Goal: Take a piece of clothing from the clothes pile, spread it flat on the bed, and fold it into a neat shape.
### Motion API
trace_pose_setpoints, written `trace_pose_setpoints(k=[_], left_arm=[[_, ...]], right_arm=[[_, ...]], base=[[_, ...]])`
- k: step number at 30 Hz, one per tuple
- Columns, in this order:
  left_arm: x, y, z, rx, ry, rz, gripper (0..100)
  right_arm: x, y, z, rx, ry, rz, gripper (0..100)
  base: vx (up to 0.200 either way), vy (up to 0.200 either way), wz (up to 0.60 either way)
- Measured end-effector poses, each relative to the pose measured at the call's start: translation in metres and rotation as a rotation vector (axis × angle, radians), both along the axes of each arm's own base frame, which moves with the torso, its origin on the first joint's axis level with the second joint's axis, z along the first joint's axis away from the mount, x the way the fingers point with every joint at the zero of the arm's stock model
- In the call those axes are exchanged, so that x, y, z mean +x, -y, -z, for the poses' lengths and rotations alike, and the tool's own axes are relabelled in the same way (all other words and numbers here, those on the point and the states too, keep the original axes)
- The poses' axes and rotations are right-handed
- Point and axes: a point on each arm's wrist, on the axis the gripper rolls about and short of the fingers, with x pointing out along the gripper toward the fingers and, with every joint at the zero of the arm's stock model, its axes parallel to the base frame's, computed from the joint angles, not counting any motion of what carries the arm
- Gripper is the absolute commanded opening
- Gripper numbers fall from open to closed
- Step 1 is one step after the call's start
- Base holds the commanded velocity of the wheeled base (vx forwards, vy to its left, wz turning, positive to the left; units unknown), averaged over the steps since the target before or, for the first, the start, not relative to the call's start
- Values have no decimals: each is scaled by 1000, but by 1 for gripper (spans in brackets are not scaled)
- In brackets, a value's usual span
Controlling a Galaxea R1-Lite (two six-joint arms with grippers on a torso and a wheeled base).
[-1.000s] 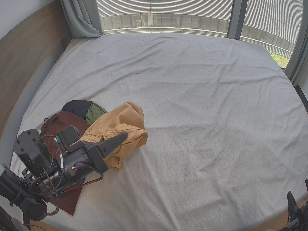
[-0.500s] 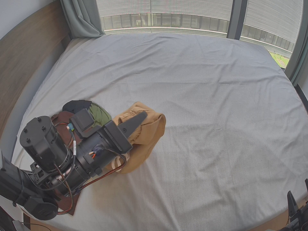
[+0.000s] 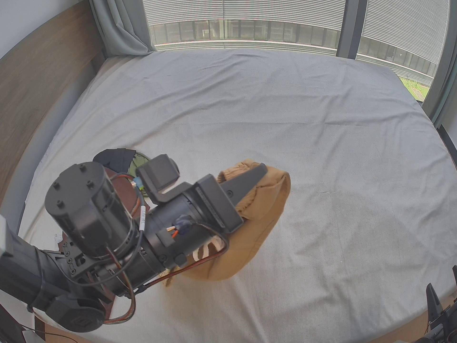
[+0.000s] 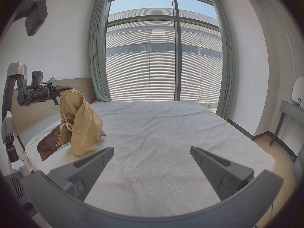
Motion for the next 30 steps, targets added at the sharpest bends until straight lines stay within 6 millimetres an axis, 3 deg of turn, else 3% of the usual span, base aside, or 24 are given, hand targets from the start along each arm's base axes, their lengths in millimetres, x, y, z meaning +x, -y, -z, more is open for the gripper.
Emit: trace_pose_setpoints(k=[20,30], left_arm=[[5,68,24,15,-31,157,0],[-3,94,5,-83,-25,287,0]], right_arm=[[0,0,0,1,0,0,100],[0,0,0,1,0,-1,100]], base=[[0,0,0],[0,0,0]])
